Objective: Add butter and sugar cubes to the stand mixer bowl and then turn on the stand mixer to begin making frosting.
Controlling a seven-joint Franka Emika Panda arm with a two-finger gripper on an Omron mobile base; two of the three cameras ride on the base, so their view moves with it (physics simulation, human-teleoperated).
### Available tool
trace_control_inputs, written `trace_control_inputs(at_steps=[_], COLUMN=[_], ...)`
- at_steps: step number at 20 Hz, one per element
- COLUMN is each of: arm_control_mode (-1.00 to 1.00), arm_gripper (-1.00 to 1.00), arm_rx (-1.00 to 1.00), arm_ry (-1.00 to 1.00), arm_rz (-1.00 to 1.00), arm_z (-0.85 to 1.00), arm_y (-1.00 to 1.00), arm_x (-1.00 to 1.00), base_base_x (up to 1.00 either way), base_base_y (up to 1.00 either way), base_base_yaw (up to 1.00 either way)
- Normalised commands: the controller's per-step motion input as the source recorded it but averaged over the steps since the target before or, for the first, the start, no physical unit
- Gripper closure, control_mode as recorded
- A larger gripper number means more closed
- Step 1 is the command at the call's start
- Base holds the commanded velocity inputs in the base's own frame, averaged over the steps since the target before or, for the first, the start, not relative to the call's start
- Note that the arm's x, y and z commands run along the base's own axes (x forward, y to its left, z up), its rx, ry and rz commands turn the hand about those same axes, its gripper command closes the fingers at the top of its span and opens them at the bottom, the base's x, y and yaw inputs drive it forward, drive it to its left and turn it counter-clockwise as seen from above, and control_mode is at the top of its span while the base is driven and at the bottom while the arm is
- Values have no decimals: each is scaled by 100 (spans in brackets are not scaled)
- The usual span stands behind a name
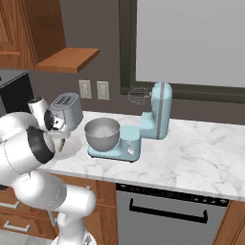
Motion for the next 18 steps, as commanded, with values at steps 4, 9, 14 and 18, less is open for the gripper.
trace_control_inputs(at_steps=[4,9,14,18], arm_control_mode=[-100,-100,-100,-100], arm_gripper=[-100,-100,-100,-100], arm_rx=[1,0,0,0], arm_ry=[0,0,0,0], arm_rz=[0,0,0,0], arm_z=[-23,-22,-25,-26], arm_y=[5,14,10,0], arm_x=[27,20,22,22], base_base_x=[0,0,0,0], base_base_y=[0,0,0,0], base_base_yaw=[0,0,0,0])
